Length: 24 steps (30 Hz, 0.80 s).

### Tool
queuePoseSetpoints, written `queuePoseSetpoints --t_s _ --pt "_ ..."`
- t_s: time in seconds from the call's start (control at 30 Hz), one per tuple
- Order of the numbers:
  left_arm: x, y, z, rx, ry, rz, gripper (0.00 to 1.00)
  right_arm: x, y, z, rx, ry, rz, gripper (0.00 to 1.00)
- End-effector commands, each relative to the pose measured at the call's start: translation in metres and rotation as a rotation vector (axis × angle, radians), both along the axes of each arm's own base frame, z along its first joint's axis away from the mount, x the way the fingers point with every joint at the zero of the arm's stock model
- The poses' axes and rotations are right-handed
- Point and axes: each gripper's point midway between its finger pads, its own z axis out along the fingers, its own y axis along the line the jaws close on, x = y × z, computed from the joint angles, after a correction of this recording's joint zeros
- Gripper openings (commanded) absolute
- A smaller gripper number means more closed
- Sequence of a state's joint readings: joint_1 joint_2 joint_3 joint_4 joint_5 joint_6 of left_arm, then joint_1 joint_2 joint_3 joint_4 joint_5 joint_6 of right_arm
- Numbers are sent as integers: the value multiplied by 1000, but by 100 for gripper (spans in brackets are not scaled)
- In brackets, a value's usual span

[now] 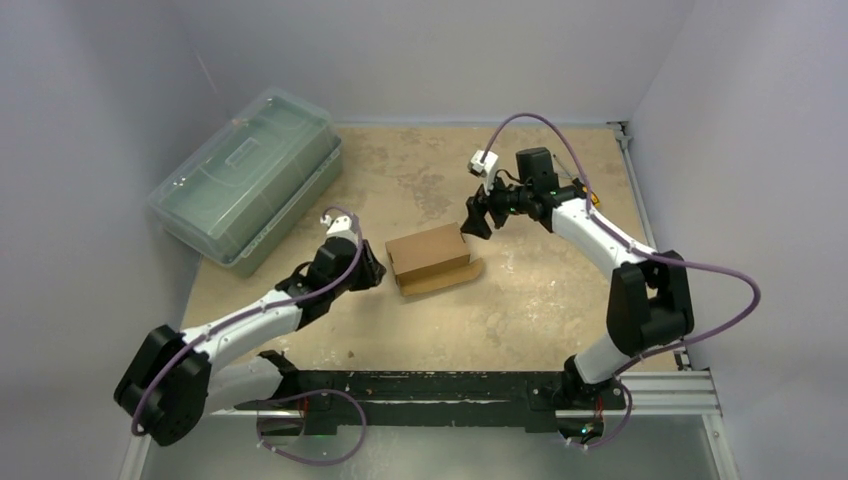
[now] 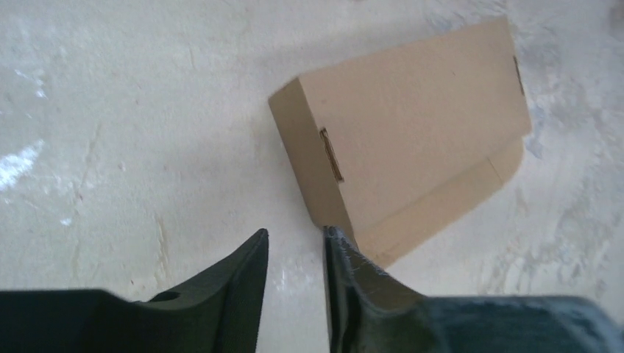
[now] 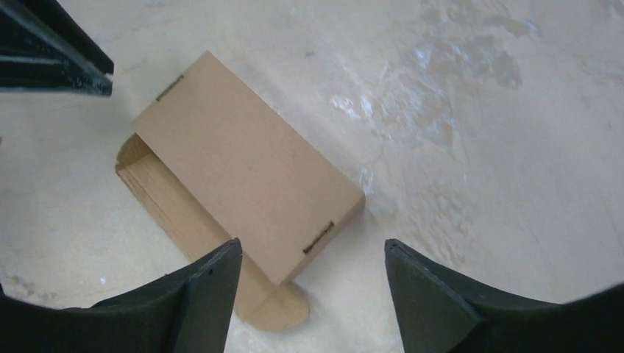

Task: Fold the paper box
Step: Close the paper box at the center of the board.

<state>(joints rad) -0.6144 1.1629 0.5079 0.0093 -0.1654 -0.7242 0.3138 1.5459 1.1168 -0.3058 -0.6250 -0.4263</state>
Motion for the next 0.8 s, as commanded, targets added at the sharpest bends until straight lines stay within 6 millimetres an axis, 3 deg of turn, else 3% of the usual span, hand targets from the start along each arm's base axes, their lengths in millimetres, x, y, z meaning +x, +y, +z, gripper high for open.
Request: queuePoseSetpoints --t_s 0.0,0.13,0.23,0.3,0.5,0.6,0.77 --pt "-24 -17 14 -181 -12 -86 39 16 34 26 156 30 105 78" --pt "-31 -24 24 -279 -27 -100 55 40 46 12 191 133 90 82" --pt "-25 -30 31 -326 -52 -91 71 51 48 -3 197 177 65 83" --pt "-18 -34 34 -349 -68 -88 77 54 48 -11 197 201 57 85" --pt "11 -48 24 -326 -55 -63 78 60 44 -39 186 268 22 86" --pt "21 -53 13 -302 -25 -56 71 58 41 -55 179 310 12 84" --pt "30 -52 2 -250 -6 -46 61 48 43 -64 202 361 38 81"
